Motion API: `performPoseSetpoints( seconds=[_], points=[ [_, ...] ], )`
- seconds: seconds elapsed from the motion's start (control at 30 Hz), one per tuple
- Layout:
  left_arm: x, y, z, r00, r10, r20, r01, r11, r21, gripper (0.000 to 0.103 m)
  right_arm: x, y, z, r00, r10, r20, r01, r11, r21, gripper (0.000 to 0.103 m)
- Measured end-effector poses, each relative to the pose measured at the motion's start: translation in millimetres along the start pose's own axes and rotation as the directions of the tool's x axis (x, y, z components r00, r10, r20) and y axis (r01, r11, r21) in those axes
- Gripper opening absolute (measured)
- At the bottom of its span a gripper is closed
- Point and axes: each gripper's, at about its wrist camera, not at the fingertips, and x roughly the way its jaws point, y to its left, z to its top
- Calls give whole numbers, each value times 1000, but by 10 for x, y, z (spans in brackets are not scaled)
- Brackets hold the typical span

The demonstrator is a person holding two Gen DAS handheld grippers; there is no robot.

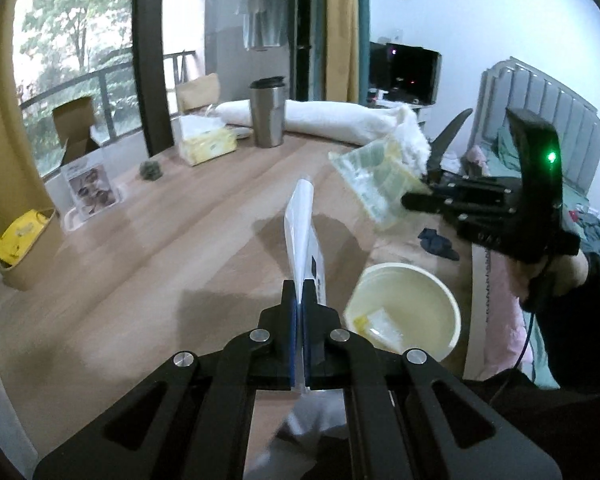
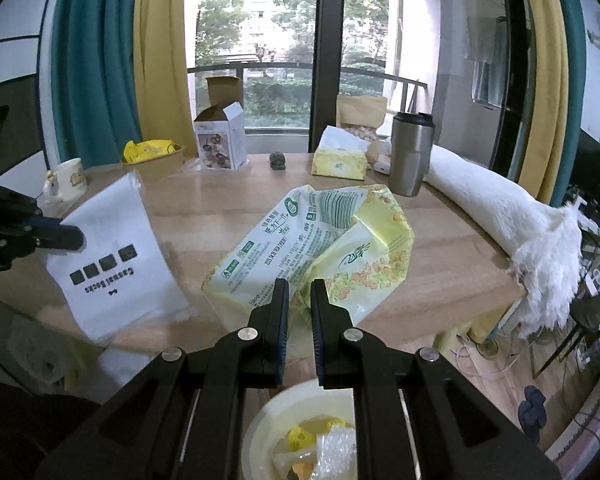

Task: Collect trash
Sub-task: 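Carry the tissue package and socks bag over to the bucket, then open the right gripper over the bucket while the left lowers and releases the socks bag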

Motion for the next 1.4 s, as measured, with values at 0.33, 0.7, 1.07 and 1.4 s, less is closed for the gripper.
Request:
performPoseSetpoints(
  seconds=[0.33, 0.7, 1.07, 1.4],
  points=[
    [90, -428, 11, 999, -35, 20, 35, 999, 23, 3, -243, -235, -436, 999, -31, -11, 32, 998, 48, 11],
    [354, -837, 115, 996, -85, -5, 85, 994, 67, 3, -330, -623, -917, 995, -75, -68, 83, 989, 122, 11],
    [782, -1053, 88, 992, -99, -84, 106, 991, 79, 3, 12, -675, -1362, 983, 10, -184, 19, 988, 156, 11],
    [1090, -1126, -1, 985, -95, -146, 106, 992, 65, 3, 464, -620, -1708, 933, 159, -323, -101, 977, 189, 51]
  ],
)
